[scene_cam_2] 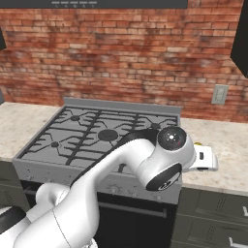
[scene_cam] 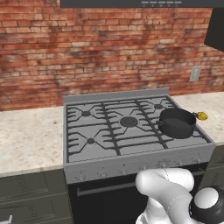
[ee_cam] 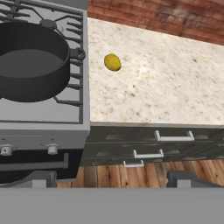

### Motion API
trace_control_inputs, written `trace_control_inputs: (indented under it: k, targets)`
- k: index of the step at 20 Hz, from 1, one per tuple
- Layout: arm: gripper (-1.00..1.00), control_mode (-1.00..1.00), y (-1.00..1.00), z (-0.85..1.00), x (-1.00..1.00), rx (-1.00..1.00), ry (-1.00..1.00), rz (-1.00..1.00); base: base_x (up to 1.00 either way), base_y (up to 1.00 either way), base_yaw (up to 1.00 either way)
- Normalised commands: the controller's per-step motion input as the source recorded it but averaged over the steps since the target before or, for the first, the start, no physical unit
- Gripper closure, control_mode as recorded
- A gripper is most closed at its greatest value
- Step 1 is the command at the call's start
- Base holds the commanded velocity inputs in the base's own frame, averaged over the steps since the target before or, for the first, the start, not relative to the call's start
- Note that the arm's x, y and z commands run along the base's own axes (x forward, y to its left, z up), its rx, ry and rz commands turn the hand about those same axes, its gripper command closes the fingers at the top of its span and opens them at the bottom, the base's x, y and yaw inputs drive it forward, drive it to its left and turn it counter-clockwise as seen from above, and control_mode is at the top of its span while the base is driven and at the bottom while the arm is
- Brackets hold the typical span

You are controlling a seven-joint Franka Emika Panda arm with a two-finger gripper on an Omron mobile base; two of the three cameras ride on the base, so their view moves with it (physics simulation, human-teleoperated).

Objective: Turn on the burner for the pot on the stove. Wait thirty seconds for the pot to heat up. Then add the lemon to the pot.

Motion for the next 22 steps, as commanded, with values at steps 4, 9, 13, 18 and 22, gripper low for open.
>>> trace_control_inputs:
  k: [4, 9, 13, 18, 22]
  targets:
    - [-1.0, -1.0, 0.0, 0.0, 0.0, 0.0, 0.0, 0.0, 0.0, 0.0, 0.0]
    - [-1.0, -1.0, 0.0, 0.0, 0.0, 0.0, 0.0, 0.0, 0.0, 0.0, 0.0]
    - [-1.0, -1.0, 0.0, 0.0, 0.0, 0.0, 0.0, 0.0, 0.0, 0.0, 0.0]
    - [-1.0, -1.0, 0.0, 0.0, 0.0, 0.0, 0.0, 0.0, 0.0, 0.0, 0.0]
    - [-1.0, -1.0, 0.0, 0.0, 0.0, 0.0, 0.0, 0.0, 0.0, 0.0, 0.0]
